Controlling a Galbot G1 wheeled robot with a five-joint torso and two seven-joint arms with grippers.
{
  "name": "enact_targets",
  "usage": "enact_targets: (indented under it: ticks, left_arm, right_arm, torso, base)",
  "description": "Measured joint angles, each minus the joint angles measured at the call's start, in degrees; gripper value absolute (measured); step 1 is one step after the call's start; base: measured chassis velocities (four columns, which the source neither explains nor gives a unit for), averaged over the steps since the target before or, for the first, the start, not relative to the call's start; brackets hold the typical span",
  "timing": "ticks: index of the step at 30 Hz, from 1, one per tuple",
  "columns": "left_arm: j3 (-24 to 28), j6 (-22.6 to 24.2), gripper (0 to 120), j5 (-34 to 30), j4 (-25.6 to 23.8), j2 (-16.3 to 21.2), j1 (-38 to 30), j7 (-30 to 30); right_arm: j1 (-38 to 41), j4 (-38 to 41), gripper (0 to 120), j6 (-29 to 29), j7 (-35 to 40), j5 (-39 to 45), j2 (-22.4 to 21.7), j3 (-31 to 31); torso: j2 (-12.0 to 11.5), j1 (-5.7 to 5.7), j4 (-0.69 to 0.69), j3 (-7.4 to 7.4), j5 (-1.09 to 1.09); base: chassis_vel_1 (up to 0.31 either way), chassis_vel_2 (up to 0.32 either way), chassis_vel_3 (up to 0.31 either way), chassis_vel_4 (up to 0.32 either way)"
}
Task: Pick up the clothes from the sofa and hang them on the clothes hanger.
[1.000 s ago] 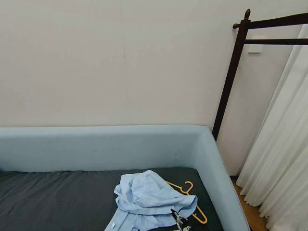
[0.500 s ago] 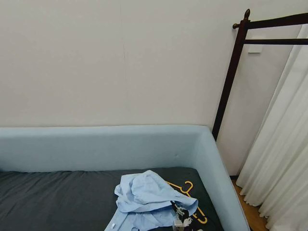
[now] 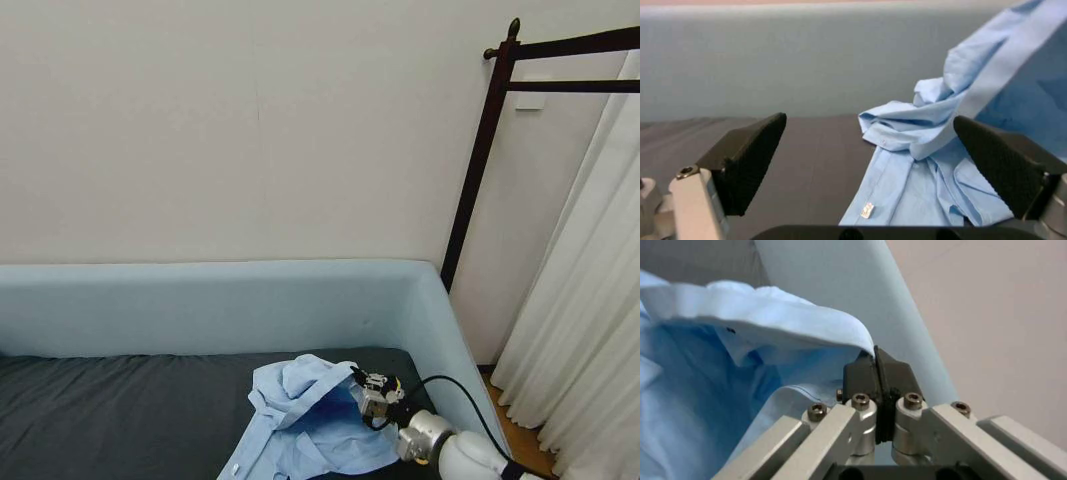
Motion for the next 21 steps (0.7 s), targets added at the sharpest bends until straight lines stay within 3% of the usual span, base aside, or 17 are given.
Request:
enact_targets:
  ticks: [2, 8, 12, 13, 16, 21]
  left_arm:
    - [0.34, -0.33, 98, 2.43, 0.95, 1.22, -1.19, 0.66]
    - [1.17, -0.29, 98, 5.18, 1.28, 4.14, -3.46, 1.4]
    - [2.91, 1.23, 98, 6.13, 0.73, 9.59, -6.68, 2.0]
    - [2.91, 1.23, 98, 6.13, 0.73, 9.59, -6.68, 2.0]
    - [6.57, 2.45, 98, 4.0, 3.21, 14.63, -10.79, 2.21]
    - [13.71, 3.43, 98, 1.75, 8.25, 18.36, -17.51, 2.05]
  right_arm:
    - [2.1, 2.79, 0, -4.67, -0.14, 8.91, -0.54, -0.2]
    - [4.73, 5.95, 0, -11.27, 1.88, 22.19, -0.29, 0.05]
    - [7.11, 8.8, 0, -17.88, 6.35, 35.33, 0.4, 1.06]
    - [7.11, 8.8, 0, -17.88, 6.35, 35.33, 0.4, 1.06]
    - [8.64, 9.91, 0, -20.88, 9.37, 41.91, 0.82, 1.62]
    - [9.85, 11.09, 0, -23.75, 13.2, 48.9, 0.91, 1.92]
  torso:
    - [0.0, 0.0, 0.0, 0.0, 0.0]
    - [0.0, 0.0, 0.0, 0.0, 0.0]
    - [0.0, 0.0, 0.01, 0.0, -0.01]
    - [0.0, 0.0, 0.01, 0.0, -0.01]
    - [0.0, 0.0, 0.01, 0.0, 0.0]
    - [0.0, 0.0, -0.01, 0.0, 0.0]
  base:
    - [0.0, 0.0, 0.0, 0.0]
    - [0.0, 0.0, 0.0, 0.0]
    - [0.0, 0.0, 0.0, 0.0]
    - [0.0, 0.0, 0.0, 0.0]
    - [0.0, 0.0, 0.0, 0.0]
    - [0.0, 0.0, 0.0, 0.0]
